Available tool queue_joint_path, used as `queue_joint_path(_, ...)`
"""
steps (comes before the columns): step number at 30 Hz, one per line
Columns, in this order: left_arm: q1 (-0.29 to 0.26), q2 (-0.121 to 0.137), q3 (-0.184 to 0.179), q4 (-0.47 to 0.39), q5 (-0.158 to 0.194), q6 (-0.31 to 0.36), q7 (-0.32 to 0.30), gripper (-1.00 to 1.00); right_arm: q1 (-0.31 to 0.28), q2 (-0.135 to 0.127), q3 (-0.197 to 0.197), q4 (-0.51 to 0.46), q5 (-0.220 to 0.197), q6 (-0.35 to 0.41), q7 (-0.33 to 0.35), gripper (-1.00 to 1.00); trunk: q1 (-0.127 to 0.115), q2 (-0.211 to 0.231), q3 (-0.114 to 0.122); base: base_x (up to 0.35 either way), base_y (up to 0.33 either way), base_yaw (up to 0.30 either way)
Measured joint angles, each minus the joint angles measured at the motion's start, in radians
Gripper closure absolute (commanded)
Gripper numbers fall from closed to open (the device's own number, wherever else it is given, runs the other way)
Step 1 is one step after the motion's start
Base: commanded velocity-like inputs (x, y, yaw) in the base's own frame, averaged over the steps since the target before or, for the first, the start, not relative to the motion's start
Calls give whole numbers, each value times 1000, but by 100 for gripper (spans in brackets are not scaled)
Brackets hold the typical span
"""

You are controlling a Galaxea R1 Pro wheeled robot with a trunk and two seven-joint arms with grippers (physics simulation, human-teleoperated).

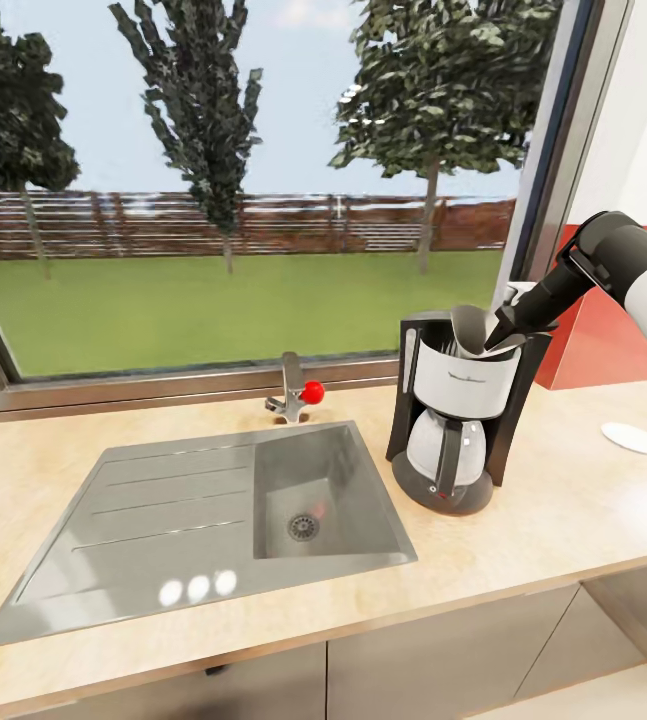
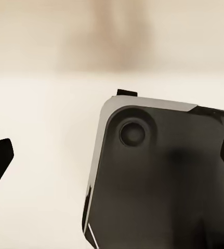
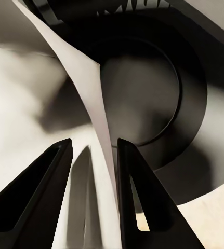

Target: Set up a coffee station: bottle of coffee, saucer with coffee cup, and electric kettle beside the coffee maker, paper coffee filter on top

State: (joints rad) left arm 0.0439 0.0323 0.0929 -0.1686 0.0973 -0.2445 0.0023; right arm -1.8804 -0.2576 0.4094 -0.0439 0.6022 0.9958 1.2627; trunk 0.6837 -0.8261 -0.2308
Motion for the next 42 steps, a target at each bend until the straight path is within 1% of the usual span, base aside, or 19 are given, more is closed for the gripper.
queue_joint_path(24,0,0,0,0,0,0,0,-100,0,0,0,0,0,0,0,100,0,0,0,0,0,0)
queue_joint_path(25,0,0,0,0,0,0,0,-100,0,0,0,0,0,0,0,-100,0,0,0,0,0,0)
queue_joint_path(42,0,0,0,0,0,0,0,-100,0,0,0,0,0,0,0,-100,0,0,0,0,0,0)
